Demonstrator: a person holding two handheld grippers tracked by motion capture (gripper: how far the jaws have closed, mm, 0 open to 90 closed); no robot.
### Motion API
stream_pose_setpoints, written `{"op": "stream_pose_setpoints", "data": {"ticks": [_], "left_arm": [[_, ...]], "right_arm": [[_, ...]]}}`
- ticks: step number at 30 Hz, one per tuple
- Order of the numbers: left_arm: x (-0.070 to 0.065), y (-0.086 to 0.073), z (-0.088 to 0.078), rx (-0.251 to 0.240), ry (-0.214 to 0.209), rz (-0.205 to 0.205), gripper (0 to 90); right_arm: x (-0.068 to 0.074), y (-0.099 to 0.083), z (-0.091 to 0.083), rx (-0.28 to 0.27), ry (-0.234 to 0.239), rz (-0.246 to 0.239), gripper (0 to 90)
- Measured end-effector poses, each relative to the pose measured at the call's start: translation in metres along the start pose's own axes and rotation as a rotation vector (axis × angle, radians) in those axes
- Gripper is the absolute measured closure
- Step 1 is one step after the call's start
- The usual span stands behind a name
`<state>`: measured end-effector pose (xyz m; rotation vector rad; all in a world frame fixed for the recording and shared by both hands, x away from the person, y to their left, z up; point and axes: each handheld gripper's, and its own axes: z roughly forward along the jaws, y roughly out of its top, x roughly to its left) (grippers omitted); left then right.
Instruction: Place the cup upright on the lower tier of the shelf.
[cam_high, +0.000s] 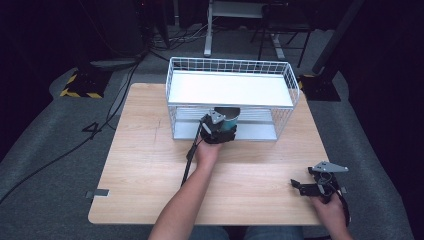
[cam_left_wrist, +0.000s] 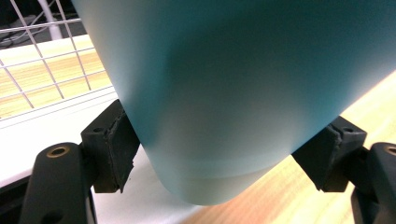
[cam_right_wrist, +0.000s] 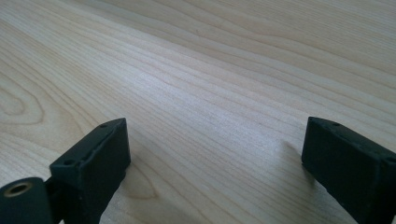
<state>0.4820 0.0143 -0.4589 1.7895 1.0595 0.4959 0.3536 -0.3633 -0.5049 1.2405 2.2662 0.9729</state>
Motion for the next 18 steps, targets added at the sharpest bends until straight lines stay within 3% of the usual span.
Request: {"op": "stream_pose_setpoints", "data": {"ticks": [7, 18], "left_arm": [[0.003, 0.001, 0.015, -0.048, 0.036, -0.027, 23.2], [0.012, 0.002, 0.032, -0.009, 0.071, -0.008, 23.2]], "right_arm": [[0.000, 0.000, 0.000, 0.000, 0.001, -0.001, 8.0], [0.000, 0.000, 0.000, 0.000, 0.001, -0.001, 8.0]]}}
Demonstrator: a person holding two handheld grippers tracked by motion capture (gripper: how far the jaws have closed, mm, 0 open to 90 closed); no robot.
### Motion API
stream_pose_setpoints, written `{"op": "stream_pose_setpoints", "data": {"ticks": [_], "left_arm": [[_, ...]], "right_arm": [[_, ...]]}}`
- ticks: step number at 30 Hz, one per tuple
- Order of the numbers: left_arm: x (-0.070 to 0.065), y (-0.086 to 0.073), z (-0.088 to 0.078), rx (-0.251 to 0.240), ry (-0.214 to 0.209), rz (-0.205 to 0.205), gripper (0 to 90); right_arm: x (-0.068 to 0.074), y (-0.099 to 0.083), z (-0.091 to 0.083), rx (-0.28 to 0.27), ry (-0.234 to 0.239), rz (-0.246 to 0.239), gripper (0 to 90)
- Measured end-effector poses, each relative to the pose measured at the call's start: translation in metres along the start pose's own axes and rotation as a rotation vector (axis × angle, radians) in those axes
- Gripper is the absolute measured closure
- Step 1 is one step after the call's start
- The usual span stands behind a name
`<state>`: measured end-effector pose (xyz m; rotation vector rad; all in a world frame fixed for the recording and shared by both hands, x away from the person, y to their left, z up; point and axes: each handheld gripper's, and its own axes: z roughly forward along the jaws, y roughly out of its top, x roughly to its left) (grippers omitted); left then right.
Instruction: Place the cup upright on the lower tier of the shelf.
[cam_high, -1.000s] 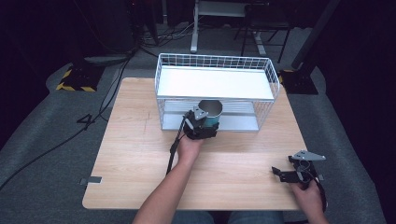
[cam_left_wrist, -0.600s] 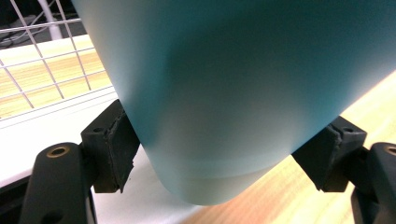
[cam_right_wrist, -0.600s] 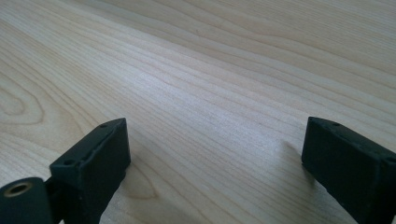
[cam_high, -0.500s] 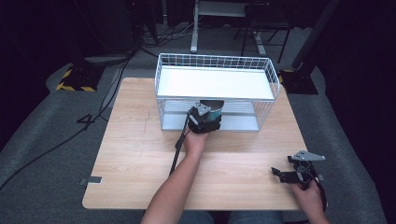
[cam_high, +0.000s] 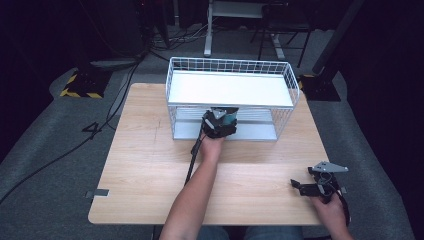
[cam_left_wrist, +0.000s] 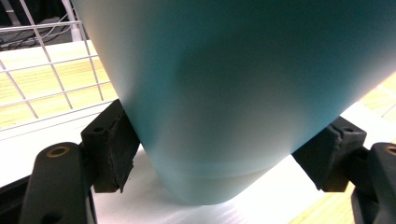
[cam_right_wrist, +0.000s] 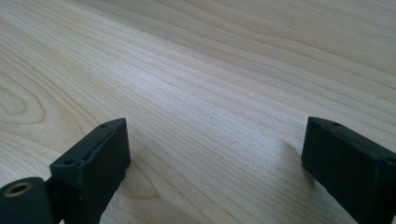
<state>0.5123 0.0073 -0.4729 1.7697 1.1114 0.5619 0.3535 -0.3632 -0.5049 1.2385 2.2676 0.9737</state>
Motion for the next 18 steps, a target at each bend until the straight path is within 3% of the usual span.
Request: {"op": "stream_pose_setpoints", "data": {"ticks": [9, 18], "left_arm": [[0.008, -0.004, 0.009, 0.034, -0.021, -0.012, 23.1], [0.008, -0.008, 0.014, 0.054, -0.007, -0.005, 23.1]], "right_arm": [[0.000, 0.000, 0.000, 0.000, 0.000, 0.000, 8.0], [0.000, 0.000, 0.000, 0.000, 0.000, 0.000, 8.0]]}}
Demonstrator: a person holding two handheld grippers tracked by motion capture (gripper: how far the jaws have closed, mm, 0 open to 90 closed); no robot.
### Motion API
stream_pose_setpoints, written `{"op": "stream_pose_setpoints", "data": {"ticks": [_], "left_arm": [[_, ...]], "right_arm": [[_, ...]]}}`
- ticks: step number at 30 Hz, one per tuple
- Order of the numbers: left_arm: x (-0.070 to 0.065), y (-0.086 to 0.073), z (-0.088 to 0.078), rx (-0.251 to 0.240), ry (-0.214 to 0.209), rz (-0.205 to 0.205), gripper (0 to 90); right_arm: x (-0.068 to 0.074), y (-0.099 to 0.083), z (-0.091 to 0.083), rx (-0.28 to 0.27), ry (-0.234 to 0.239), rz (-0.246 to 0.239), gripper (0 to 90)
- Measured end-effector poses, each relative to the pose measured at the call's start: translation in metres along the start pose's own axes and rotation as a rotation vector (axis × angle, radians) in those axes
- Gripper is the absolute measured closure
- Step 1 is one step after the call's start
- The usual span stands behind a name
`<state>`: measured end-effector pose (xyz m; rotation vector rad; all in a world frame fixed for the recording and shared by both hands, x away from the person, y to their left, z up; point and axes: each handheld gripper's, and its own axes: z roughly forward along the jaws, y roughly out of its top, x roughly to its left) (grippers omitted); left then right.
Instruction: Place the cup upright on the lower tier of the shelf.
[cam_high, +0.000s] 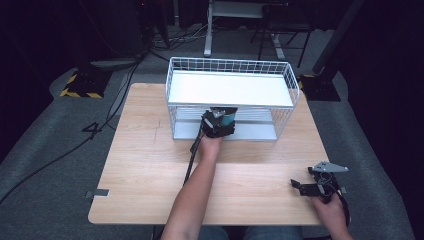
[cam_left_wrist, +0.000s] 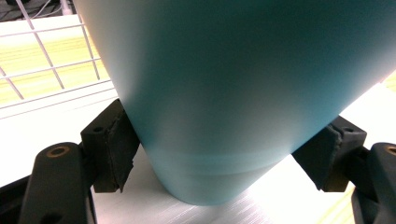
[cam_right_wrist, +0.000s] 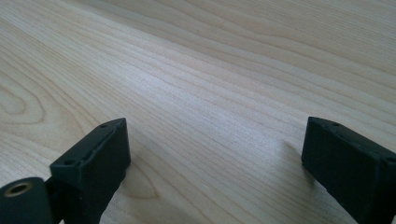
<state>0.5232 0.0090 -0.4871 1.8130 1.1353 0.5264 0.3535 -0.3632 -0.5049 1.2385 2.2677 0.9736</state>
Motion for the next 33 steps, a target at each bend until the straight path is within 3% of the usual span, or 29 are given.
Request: {"op": "stream_pose_setpoints", "data": {"ticks": [12, 21, 24, 30, 32, 33], "left_arm": [[-0.002, 0.000, 0.000, 0.014, -0.002, 0.035, 22.9], [0.000, 0.001, -0.002, 0.011, 0.004, -0.007, 15.1], [-0.001, 0.002, -0.005, 0.008, 0.003, 0.006, 13.7], [-0.002, 0.004, -0.011, 0.006, -0.007, -0.005, 9.2], [-0.004, 0.004, -0.017, 0.004, 0.021, -0.010, 8.9], [-0.003, 0.003, -0.021, 0.002, -0.012, 0.009, 8.7]], "right_arm": [[0.000, 0.000, 0.000, 0.000, 0.000, 0.000, 8.0], [0.000, 0.000, 0.000, 0.000, 0.000, 0.000, 8.0], [0.000, 0.000, 0.000, 0.000, 0.000, 0.000, 8.0], [0.000, 0.000, 0.000, 0.000, 0.000, 0.000, 8.0], [0.000, 0.000, 0.000, 0.000, 0.000, 0.000, 8.0], [0.000, 0.000, 0.000, 0.000, 0.000, 0.000, 8.0]]}}
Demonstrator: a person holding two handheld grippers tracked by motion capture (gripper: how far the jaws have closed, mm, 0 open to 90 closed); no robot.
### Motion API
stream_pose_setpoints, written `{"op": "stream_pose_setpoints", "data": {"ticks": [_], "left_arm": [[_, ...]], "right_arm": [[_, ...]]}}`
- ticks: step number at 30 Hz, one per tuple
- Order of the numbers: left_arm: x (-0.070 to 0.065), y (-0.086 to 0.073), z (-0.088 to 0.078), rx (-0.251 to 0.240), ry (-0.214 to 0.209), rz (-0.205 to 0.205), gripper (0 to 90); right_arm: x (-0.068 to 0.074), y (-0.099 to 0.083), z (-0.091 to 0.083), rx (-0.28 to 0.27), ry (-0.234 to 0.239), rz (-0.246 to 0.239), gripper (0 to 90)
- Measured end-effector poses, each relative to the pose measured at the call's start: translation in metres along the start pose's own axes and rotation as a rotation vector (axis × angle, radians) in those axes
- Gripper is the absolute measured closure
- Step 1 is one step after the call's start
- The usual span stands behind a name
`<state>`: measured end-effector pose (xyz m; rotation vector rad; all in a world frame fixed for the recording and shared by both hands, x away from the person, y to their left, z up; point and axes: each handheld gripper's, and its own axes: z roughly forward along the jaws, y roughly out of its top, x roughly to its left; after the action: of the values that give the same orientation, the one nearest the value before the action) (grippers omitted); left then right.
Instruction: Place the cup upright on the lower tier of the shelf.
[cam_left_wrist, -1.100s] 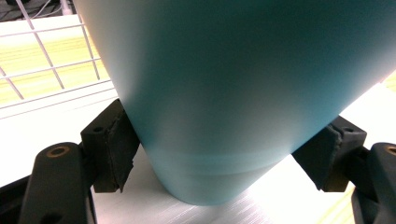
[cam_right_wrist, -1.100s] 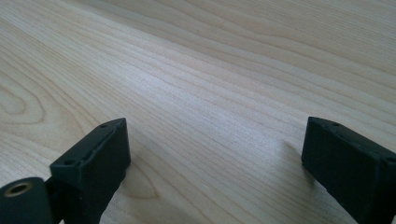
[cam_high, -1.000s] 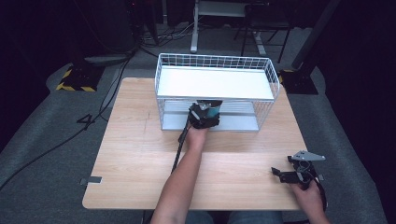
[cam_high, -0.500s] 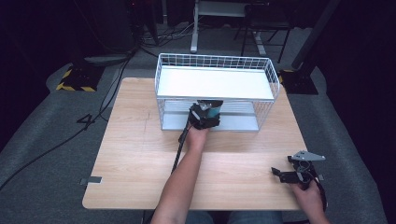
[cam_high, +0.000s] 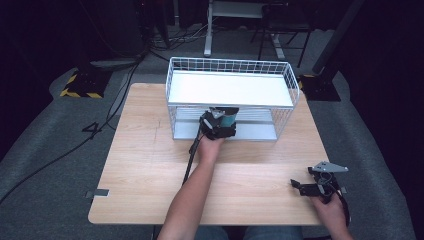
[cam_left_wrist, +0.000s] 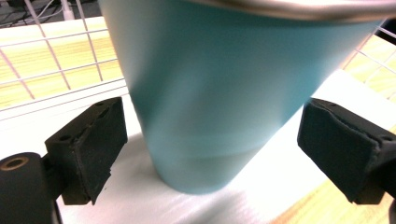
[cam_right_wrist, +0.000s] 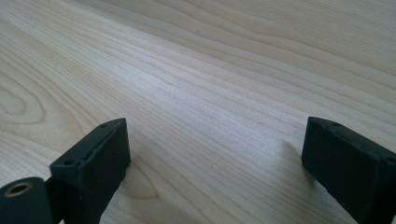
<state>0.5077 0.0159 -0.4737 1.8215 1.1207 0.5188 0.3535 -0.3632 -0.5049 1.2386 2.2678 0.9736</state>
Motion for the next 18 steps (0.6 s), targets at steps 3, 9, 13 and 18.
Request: {"op": "stream_pose_setpoints", "data": {"ticks": [3, 9, 13, 18], "left_arm": [[0.001, -0.002, -0.010, -0.008, 0.036, 0.008, 8.7], [0.004, -0.001, -0.029, -0.024, 0.002, 0.007, 8.7], [0.003, 0.000, -0.048, -0.016, -0.005, 0.026, 10.0], [0.002, -0.003, -0.068, -0.032, -0.013, 0.046, 10.6]], "right_arm": [[0.000, 0.000, 0.000, 0.000, 0.000, 0.000, 8.0], [0.000, 0.000, 0.000, 0.000, 0.000, 0.000, 8.0], [0.000, 0.001, 0.001, 0.001, 0.002, -0.004, 8.0], [0.000, 0.001, 0.001, 0.001, 0.002, -0.005, 8.0]]}}
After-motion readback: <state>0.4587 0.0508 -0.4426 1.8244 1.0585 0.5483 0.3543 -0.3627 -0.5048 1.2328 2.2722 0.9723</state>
